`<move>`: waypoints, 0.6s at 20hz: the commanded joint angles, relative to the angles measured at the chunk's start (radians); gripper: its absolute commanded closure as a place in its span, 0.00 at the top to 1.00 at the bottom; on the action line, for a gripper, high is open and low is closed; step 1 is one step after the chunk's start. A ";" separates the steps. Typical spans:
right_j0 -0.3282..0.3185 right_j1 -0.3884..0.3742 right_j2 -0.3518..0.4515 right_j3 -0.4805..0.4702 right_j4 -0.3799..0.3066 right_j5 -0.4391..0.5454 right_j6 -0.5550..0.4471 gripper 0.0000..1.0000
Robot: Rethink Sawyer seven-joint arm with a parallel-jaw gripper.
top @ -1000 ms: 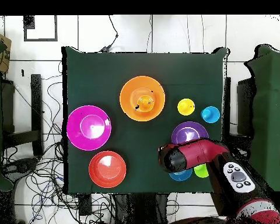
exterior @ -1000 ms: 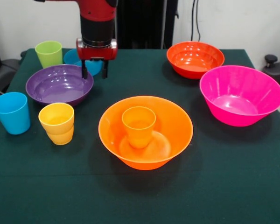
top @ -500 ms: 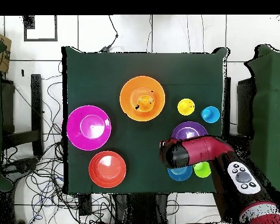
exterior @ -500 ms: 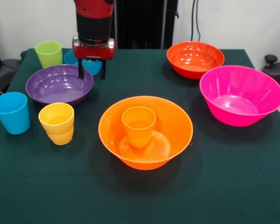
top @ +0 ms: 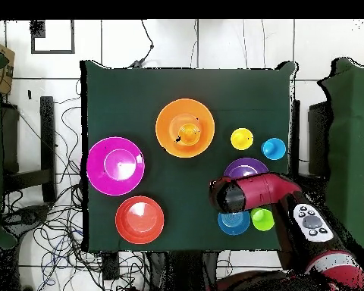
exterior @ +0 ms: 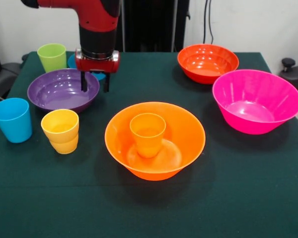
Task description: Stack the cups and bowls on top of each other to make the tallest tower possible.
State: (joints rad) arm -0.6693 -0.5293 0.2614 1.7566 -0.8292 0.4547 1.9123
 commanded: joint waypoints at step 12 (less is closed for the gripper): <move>0.022 0.131 -0.040 -0.095 -0.017 0.009 0.009 1.00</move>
State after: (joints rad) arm -0.6721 -0.4600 0.2241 1.7393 -0.8285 0.4545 1.9123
